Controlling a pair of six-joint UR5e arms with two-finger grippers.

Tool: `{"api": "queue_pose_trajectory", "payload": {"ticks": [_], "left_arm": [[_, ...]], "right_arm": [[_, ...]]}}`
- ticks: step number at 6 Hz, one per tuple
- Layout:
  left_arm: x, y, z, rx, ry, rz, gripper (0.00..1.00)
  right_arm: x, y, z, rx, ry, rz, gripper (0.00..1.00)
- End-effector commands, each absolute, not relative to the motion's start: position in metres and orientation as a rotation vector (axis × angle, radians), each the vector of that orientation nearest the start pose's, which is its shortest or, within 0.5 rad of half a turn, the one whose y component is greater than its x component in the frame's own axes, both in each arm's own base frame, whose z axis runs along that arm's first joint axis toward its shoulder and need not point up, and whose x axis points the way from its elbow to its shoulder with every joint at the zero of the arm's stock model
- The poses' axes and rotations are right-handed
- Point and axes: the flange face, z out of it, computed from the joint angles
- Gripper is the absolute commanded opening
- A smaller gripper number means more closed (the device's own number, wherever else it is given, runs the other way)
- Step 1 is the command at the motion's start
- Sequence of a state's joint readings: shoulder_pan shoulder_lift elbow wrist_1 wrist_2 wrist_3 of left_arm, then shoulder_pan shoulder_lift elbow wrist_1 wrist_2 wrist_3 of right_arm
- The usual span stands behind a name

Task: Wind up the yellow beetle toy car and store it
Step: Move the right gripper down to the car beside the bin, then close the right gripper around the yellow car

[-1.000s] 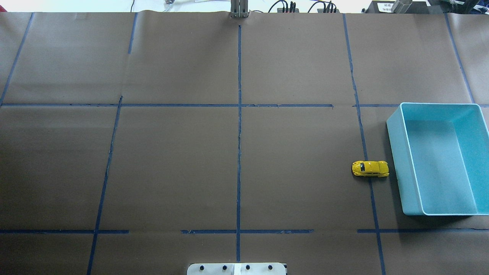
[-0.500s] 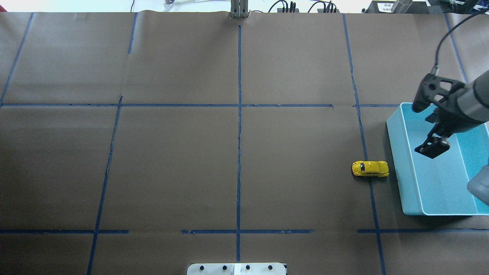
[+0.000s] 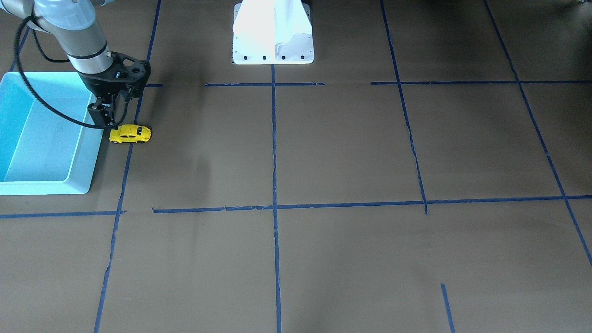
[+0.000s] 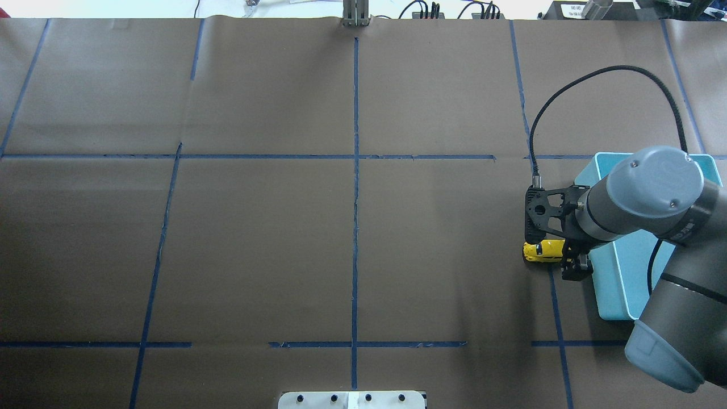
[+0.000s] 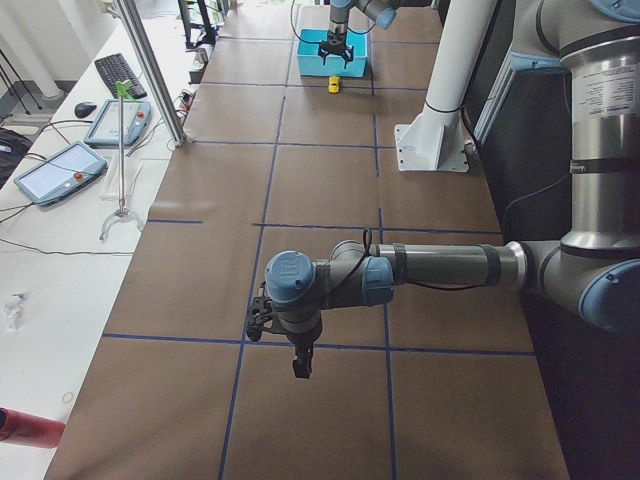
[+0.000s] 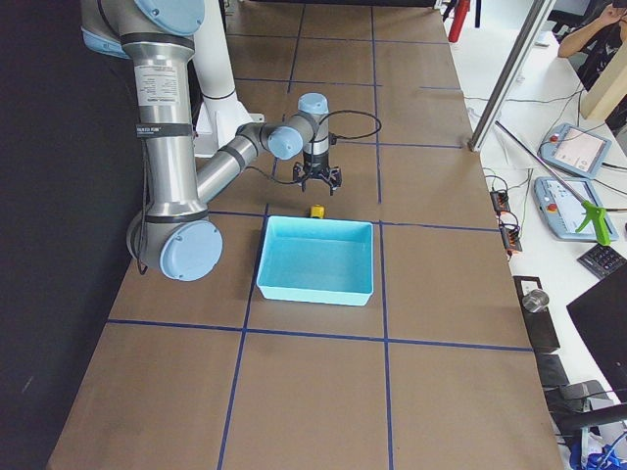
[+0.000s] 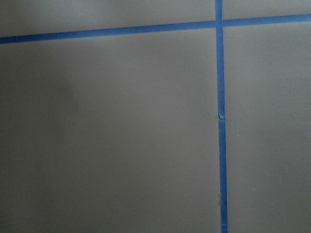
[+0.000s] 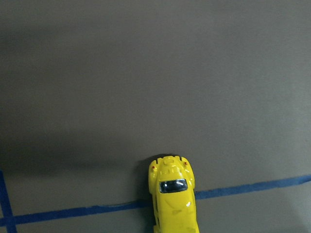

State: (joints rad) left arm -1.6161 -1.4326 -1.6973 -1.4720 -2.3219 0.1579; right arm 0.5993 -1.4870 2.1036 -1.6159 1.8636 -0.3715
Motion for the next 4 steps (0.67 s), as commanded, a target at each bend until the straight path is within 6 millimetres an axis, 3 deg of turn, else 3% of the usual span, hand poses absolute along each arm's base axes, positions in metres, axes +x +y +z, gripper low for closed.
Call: {"api": "queue_pose_trajectory", "payload": {"ticks": [1, 4], "left_arm": [[-0.089, -0.424, 0.664, -0.007, 0.770, 0.058, 1.00], [-0.085, -0.450, 0.647, 0.025, 0.765, 0.084, 1.00]], "right_arm": [[-0.373, -0.362, 0.412, 0.474, -0.410, -1.485, 1.00], [-0.392, -0.369, 0.431, 0.430, -0.392, -1.505, 1.00]]}}
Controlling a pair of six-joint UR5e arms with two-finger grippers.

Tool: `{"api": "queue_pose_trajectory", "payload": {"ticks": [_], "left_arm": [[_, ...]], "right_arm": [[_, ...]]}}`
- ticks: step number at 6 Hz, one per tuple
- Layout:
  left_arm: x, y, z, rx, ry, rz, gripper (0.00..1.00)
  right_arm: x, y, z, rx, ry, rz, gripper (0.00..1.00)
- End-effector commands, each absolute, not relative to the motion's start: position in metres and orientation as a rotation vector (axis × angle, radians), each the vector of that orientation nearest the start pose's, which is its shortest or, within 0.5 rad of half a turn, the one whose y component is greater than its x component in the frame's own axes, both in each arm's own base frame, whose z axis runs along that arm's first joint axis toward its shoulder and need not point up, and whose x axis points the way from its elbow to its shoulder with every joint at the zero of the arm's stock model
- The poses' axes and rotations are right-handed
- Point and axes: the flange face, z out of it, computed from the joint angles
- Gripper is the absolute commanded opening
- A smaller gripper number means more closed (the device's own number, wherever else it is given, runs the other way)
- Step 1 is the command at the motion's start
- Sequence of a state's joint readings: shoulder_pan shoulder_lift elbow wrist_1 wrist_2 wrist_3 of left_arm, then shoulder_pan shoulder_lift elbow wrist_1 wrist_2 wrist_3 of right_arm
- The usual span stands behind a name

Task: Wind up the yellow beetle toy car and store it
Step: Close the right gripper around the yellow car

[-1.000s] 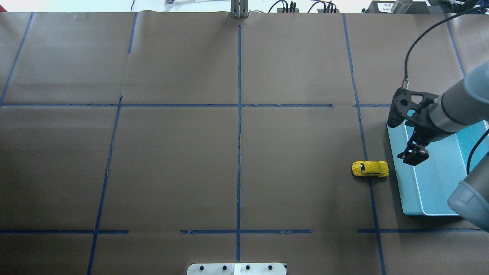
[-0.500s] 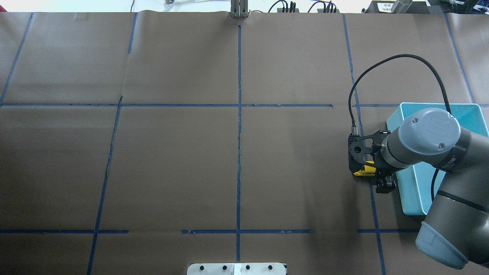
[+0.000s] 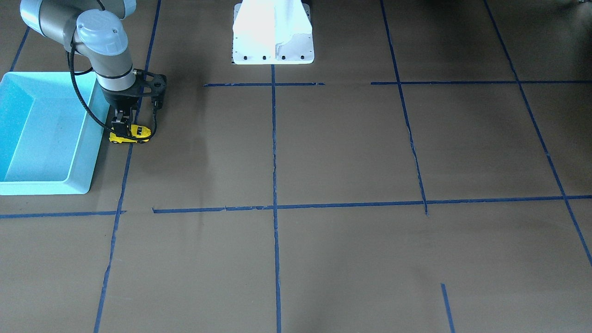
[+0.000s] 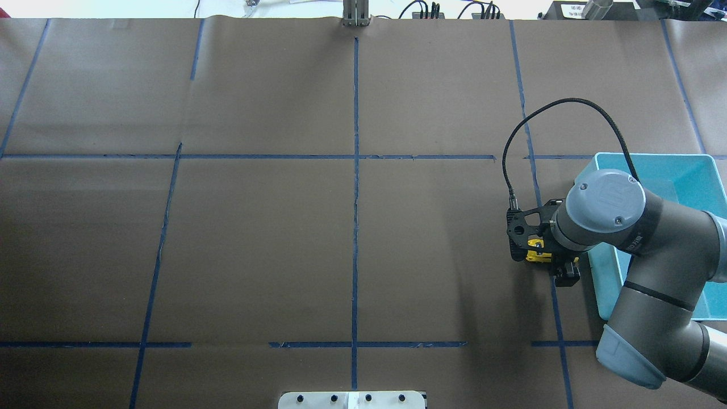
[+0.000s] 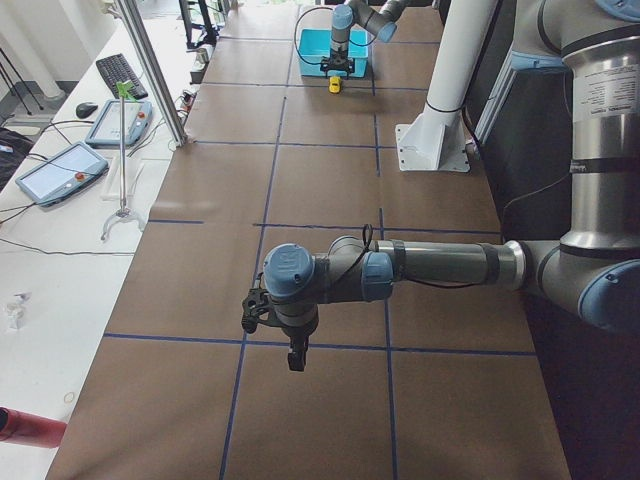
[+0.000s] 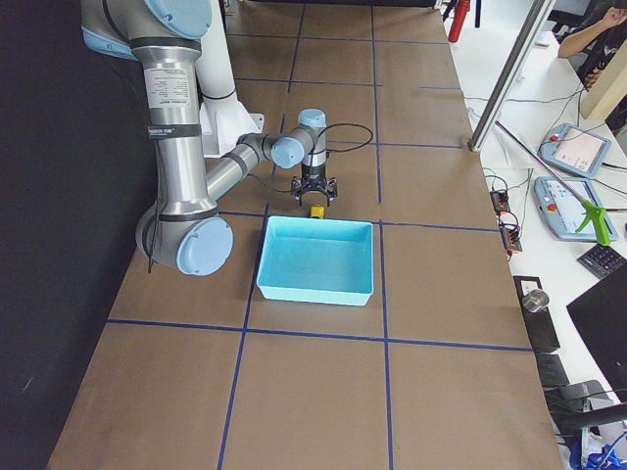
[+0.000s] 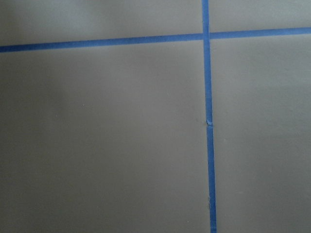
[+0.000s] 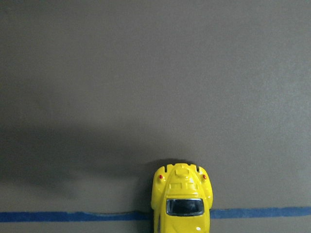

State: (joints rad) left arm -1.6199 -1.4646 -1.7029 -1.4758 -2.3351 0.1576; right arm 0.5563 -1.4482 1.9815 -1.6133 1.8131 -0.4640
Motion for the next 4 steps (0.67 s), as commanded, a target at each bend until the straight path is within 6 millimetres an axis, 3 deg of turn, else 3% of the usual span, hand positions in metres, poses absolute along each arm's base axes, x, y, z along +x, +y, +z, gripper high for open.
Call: {"api": "queue_pose_trajectory", "payload": {"ticks": [1, 2, 3, 4], "left_arm": [[-0.0838, -0.4525, 0.6439, 0.028, 0.767, 0.088, 1.00], [-0.0823, -0.4536, 0.6430, 0.028, 0.768, 0.090, 1.00], [-0.0816, -0.4528, 0.6446, 0.023, 0.768, 0.090, 1.00], [-0.0810, -0.4529, 0.6447, 0.022, 0.767, 0.092, 1.00]], "right_arm": [[-0.3937, -0.3705, 0.4359, 0.419, -0.389, -1.504, 1.00], [-0.3978, -0.3694, 0.4409, 0.406, -0.386, -1.508, 1.00], [-0.4004, -0.3682, 0.4446, 0.398, -0.383, -1.514, 0.89], [-0.4006, -0.3689, 0.4457, 0.401, -0.369, -1.513, 0.69]]}}
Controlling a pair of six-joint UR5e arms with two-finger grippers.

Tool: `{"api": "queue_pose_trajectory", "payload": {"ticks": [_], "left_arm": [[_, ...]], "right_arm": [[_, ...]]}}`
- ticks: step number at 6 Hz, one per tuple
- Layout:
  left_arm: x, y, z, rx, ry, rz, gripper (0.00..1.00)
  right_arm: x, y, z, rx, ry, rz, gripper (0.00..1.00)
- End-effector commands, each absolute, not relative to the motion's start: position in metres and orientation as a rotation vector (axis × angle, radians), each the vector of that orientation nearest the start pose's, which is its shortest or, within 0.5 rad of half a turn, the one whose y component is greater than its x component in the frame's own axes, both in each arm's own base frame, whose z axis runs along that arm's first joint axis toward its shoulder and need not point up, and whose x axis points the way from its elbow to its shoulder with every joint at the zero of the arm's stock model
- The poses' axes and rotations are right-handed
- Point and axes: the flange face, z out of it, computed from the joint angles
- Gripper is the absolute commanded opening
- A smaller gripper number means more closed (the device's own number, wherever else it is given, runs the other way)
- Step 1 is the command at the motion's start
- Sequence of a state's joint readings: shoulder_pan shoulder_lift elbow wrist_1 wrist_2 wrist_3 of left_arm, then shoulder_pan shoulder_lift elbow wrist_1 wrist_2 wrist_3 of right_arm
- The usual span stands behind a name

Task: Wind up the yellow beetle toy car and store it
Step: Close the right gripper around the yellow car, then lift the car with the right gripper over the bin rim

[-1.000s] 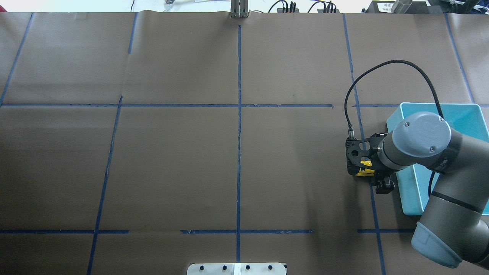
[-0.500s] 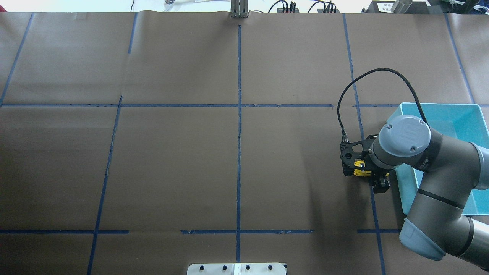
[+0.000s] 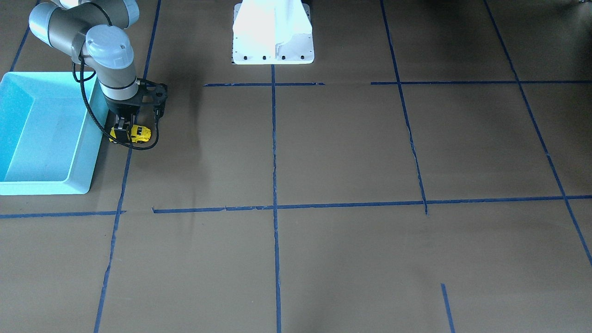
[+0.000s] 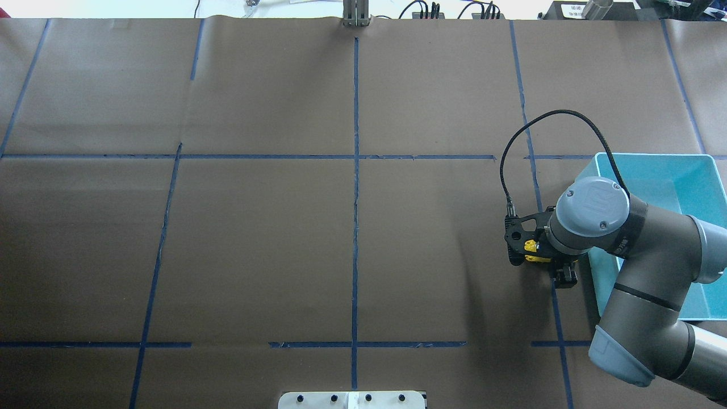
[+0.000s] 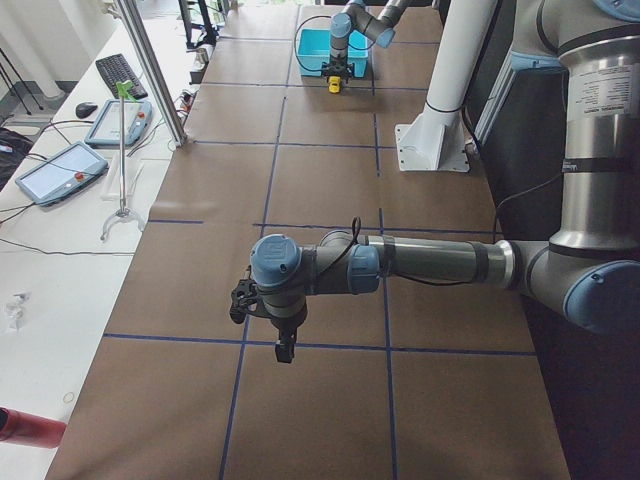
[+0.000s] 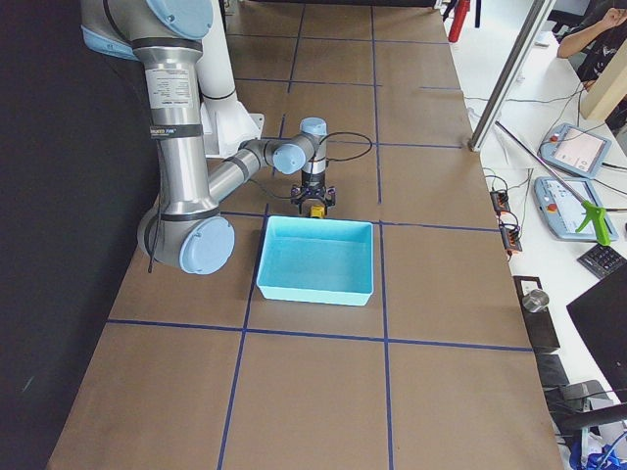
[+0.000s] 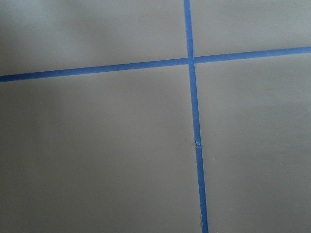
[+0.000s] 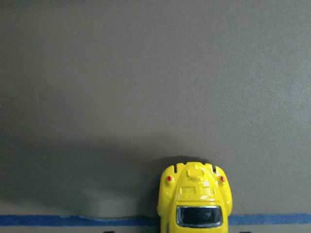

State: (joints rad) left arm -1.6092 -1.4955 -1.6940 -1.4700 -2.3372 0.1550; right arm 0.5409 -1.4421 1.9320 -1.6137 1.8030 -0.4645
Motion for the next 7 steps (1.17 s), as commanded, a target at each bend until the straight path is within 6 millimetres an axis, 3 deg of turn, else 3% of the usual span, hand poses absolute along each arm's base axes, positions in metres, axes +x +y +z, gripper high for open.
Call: {"api": "queue_pose_trajectory", "payload": {"ticks": [1, 2, 3, 4, 5, 6, 7], "left_arm": [[-0.081, -0.452, 0.648, 0.017, 0.766, 0.089, 1.00], [-0.081, -0.453, 0.646, 0.023, 0.767, 0.093, 1.00], [-0.081, -0.453, 0.646, 0.023, 0.767, 0.093, 1.00], [-0.081, -0.450, 0.650, 0.013, 0.769, 0.089, 1.00], [-0.081, -0.453, 0.647, 0.021, 0.767, 0.093, 1.00], [-0.081, -0.452, 0.650, 0.016, 0.768, 0.092, 1.00], [-0.081, -0.452, 0.650, 0.017, 0.766, 0.093, 1.00]], "right_arm": [[-0.400, -0.369, 0.442, 0.411, -0.367, -1.511, 0.29], [-0.392, -0.370, 0.428, 0.455, -0.333, -1.492, 0.00], [-0.377, -0.369, 0.399, 0.522, -0.292, -1.456, 0.00], [-0.333, -0.351, 0.345, 0.544, -0.296, -1.441, 0.00], [-0.284, -0.350, 0.317, 0.513, -0.269, -1.404, 0.00], [-0.268, -0.351, 0.336, 0.456, -0.222, -1.466, 0.00], [-0.263, -0.366, 0.372, 0.389, -0.169, -1.549, 0.00]]}}
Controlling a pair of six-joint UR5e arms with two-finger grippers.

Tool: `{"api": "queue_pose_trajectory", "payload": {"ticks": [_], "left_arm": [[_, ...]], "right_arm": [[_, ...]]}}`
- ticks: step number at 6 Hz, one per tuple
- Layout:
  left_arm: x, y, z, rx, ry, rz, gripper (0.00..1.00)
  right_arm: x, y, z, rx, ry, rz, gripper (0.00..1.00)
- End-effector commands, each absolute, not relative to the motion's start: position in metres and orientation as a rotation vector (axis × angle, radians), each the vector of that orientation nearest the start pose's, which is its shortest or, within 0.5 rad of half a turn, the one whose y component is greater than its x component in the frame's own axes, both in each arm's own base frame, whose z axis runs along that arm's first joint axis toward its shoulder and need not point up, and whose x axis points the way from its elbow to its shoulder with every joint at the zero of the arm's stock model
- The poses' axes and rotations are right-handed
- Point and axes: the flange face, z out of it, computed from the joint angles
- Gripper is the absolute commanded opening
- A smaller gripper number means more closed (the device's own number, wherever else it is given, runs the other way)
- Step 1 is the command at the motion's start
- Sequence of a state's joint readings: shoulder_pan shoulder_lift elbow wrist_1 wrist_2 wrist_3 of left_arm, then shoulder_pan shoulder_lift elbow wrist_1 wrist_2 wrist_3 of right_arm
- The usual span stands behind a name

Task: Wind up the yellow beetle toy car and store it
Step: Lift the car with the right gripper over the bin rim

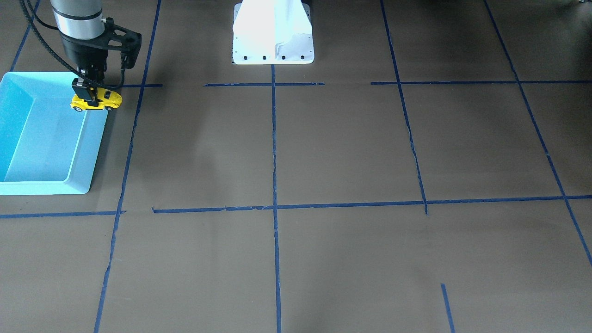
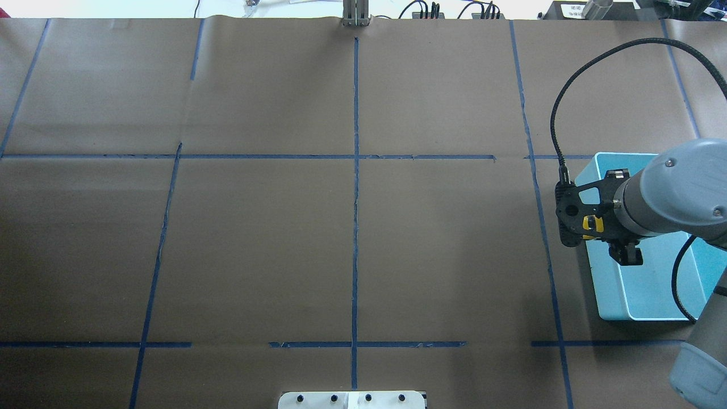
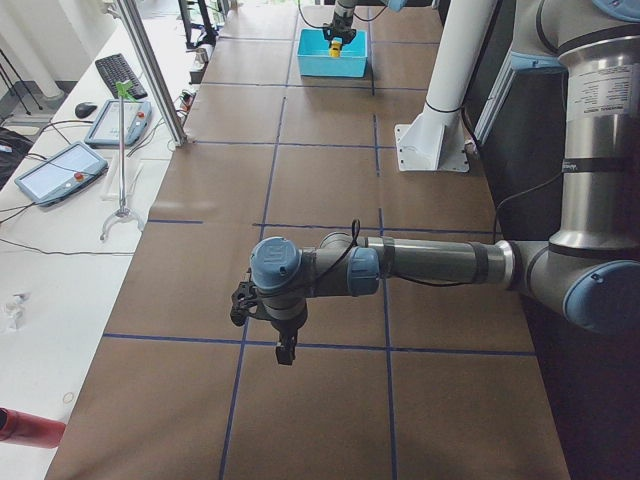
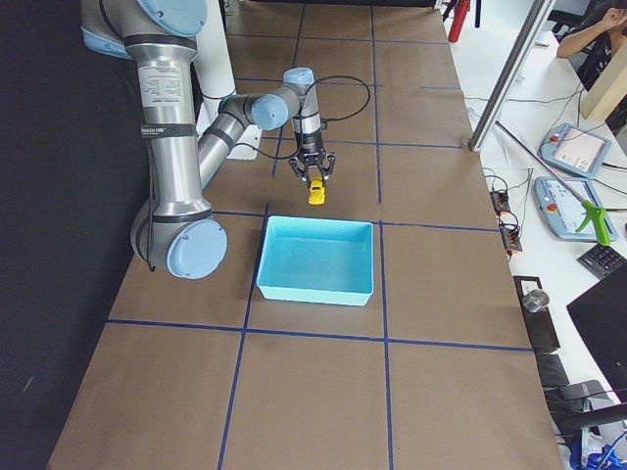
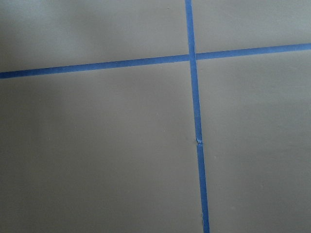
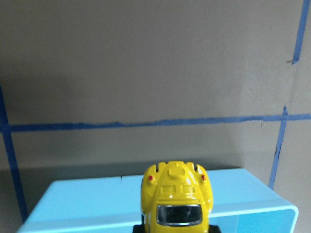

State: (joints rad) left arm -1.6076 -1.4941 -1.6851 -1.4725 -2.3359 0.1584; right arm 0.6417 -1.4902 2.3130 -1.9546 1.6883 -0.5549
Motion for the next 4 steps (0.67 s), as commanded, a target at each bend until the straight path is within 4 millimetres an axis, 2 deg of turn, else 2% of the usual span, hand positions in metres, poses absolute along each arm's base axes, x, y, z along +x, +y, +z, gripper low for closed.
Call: {"api": "queue_pose_trajectory", "payload": {"ticks": [1, 2, 3, 4], "left_arm": [[-0.081, -0.452, 0.650, 0.017, 0.766, 0.093, 1.00], [-0.081, -0.452, 0.650, 0.017, 0.766, 0.093, 1.00], [-0.081, -0.452, 0.650, 0.015, 0.766, 0.093, 1.00], [-0.080, -0.452, 0.651, 0.013, 0.766, 0.093, 1.00]], "right_arm": [[-0.258, -0.379, 0.389, 0.346, -0.157, -1.533, 0.00], [-0.250, -0.375, 0.416, 0.343, -0.155, -1.534, 0.00], [-0.240, -0.371, 0.462, 0.372, -0.165, -1.519, 0.00], [-0.247, -0.377, 0.489, 0.409, -0.177, -1.511, 0.00]]}}
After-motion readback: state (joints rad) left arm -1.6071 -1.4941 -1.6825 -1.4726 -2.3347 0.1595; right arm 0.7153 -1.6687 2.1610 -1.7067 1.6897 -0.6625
